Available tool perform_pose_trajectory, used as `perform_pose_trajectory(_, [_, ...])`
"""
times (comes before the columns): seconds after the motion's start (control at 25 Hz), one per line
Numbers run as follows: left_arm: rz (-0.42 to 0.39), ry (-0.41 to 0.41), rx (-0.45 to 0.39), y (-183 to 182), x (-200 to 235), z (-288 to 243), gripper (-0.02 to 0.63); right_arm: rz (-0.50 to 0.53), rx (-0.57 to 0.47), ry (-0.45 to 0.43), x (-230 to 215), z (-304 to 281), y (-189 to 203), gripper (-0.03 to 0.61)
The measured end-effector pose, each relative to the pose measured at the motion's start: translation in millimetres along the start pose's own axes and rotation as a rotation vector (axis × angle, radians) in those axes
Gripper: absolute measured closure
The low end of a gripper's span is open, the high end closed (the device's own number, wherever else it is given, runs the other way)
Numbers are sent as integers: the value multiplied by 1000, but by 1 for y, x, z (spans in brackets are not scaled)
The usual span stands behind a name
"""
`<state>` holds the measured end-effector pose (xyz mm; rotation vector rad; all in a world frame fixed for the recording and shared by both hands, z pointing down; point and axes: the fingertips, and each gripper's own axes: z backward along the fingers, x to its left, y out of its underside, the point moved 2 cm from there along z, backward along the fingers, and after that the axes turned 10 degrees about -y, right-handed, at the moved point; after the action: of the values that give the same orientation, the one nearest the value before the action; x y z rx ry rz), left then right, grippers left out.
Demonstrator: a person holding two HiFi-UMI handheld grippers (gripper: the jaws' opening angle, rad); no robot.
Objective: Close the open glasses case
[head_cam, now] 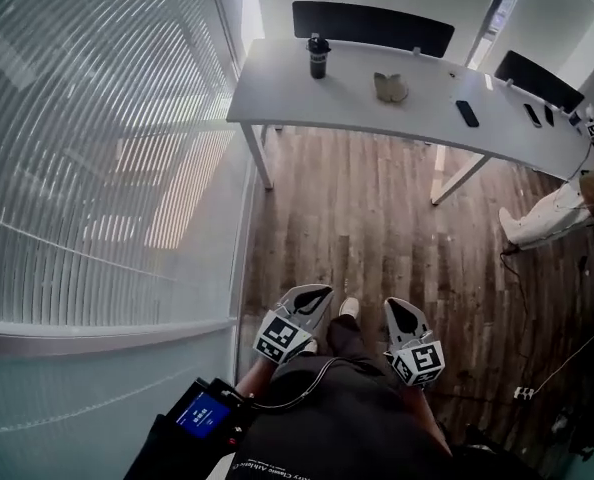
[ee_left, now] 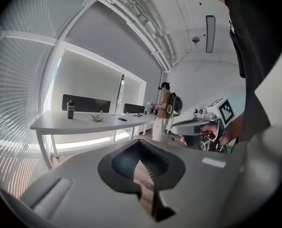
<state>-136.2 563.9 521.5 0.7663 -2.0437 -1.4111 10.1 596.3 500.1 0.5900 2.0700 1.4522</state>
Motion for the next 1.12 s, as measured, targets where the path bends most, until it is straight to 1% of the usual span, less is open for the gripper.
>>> perform_pose_trajectory(0.2, [10,-70,34,-12,19,-41,606,-3,-14,-62,-49,-24,-14,571])
perform_pose_trajectory(0.36, [17,-95,83,-13,28,-66,606,-1,-31,-62,-83,-35,-21,571])
perform_pose_trajectory(0.44, [15,-95,106,-15,29,-79,606,-13,-49,-53,-100,-35,-27,571])
perform_pose_trajectory(0.6, [58,-95,145,-25,32,-117,606,-68,-81,-45,-137,-31,-32,571])
perform_pose_trajectory(0.76, [53,-84,145,-42,30,-149,606,-94,-80,-28,-170,-28,-27,571])
perform_pose_trajectory(0.92, [45,-60,155,-44,26,-167,606,-116,-88,-4,-189,-24,-26,571])
perform_pose_trajectory(1.12, [58,-57,155,-50,42,-194,606,-115,-71,1,-210,-36,-27,571])
